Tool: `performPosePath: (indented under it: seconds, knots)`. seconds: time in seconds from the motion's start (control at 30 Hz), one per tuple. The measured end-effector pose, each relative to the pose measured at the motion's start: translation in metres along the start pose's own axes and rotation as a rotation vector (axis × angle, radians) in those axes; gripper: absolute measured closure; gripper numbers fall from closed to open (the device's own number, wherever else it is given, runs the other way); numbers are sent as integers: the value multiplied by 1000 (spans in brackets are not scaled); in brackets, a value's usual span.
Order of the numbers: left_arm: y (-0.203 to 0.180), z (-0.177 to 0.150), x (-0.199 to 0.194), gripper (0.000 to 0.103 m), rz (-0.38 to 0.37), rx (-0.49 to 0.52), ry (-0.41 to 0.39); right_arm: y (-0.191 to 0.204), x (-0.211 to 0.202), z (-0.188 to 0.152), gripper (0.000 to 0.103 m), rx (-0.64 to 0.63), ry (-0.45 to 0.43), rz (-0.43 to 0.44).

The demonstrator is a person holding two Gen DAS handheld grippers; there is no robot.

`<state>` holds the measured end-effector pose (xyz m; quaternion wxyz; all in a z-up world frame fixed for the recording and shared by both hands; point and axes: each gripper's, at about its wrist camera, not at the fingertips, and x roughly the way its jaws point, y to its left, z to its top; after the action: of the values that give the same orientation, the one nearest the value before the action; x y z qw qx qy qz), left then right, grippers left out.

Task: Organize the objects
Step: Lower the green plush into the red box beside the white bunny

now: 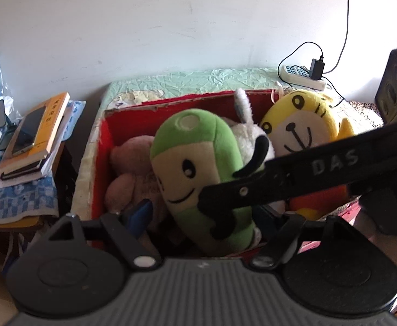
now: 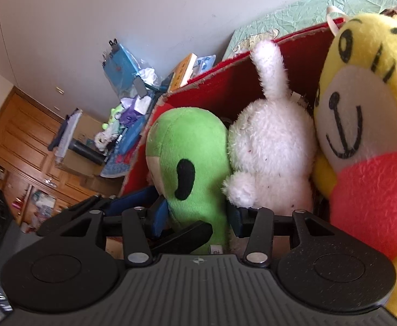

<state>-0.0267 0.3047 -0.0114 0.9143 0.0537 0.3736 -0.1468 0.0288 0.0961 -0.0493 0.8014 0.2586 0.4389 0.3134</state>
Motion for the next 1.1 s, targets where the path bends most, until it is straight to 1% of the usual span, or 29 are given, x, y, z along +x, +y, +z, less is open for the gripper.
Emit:
performPosePath:
  seconds: [0.1, 0.2, 0.3, 0.37, 0.47, 0.5, 0.67, 0.83, 1.1]
  knots:
    - [-4, 2, -1, 18, 13, 17, 5, 4, -9, -2, 50, 2, -14, 0]
    - [-6, 4, -1, 18, 31, 29, 12, 0, -18, -5, 50, 51, -40, 30]
    - [-7, 6, 2, 18, 48, 31, 34, -4, -25, -7, 55, 85, -64, 31]
    - [-8, 9, 5, 18, 65, 30, 59, -7, -27, -8, 63, 105, -74, 23]
    - [-9, 13, 7, 17, 77, 25, 82, -8, -27, -9, 65, 132, -84, 25]
    - [-10, 14, 7, 17, 98, 13, 91, -8, -28, -10, 65, 133, -87, 23]
    - [-17, 18, 10, 13, 147, 33, 124, -4, -34, -11, 66, 113, -106, -10]
    - [-23, 19, 11, 12, 169, 46, 139, -2, -37, -13, 66, 86, -114, -34]
    - [-28, 22, 15, 10, 202, 32, 156, 1, -41, -17, 66, 37, -142, -66]
